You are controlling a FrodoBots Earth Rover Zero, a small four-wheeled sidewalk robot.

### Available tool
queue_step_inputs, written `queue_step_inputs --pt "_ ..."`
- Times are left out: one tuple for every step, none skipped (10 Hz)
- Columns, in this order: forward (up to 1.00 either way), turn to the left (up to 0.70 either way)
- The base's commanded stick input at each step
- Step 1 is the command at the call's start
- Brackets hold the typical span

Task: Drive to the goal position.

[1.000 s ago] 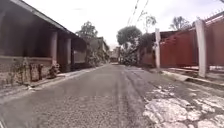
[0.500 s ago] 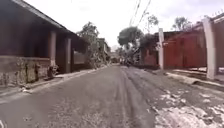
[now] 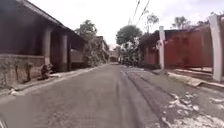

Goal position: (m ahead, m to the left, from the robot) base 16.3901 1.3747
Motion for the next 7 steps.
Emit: queue_step_inputs --pt "0.7 0.01" --pt "0.7 0.01" --pt "0.7 0.01" --pt "0.7 0.01" --pt "0.7 0.01" --pt "0.7 -0.05" --pt "0.7 -0.32"
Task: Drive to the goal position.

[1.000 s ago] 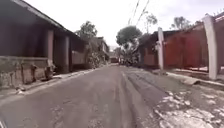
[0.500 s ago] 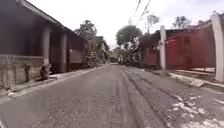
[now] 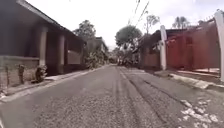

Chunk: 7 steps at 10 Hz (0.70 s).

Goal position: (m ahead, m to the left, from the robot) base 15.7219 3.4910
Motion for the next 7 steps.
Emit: queue_step_inputs --pt "0.7 -0.34" --pt "0.7 -0.33" --pt "0.7 -0.23" --pt "0.7 -0.13" --pt "0.7 0.0" --pt "0.7 0.01" --pt "0.7 0.01"
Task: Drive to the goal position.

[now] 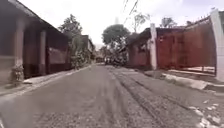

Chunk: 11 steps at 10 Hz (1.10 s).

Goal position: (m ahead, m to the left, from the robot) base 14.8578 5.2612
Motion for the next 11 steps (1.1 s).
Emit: queue_step_inputs --pt "0.7 0.01" --pt "0.7 0.01" --pt "0.7 0.01" --pt "0.7 0.01" --pt "0.7 0.01" --pt "0.7 0.01" --pt "0.7 0.01" --pt "0.7 0.01" --pt "0.7 0.01" --pt "0.7 0.01" --pt "0.7 0.01"
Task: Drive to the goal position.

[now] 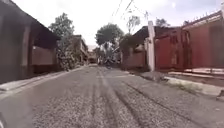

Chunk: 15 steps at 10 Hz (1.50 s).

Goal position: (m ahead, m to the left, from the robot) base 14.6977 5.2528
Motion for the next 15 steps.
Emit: queue_step_inputs --pt "0.7 0.01" --pt "0.7 0.01" --pt "0.7 0.01" --pt "0.7 0.01" --pt "0.7 0.01" --pt "0.7 0.01" --pt "0.7 0.13" --pt "0.7 0.36" --pt "0.7 0.36" --pt "0.7 0.36" --pt "0.7 0.36" --pt "0.7 0.19" --pt "0.7 0.01" --pt "0.7 0.01" --pt "0.7 0.01"
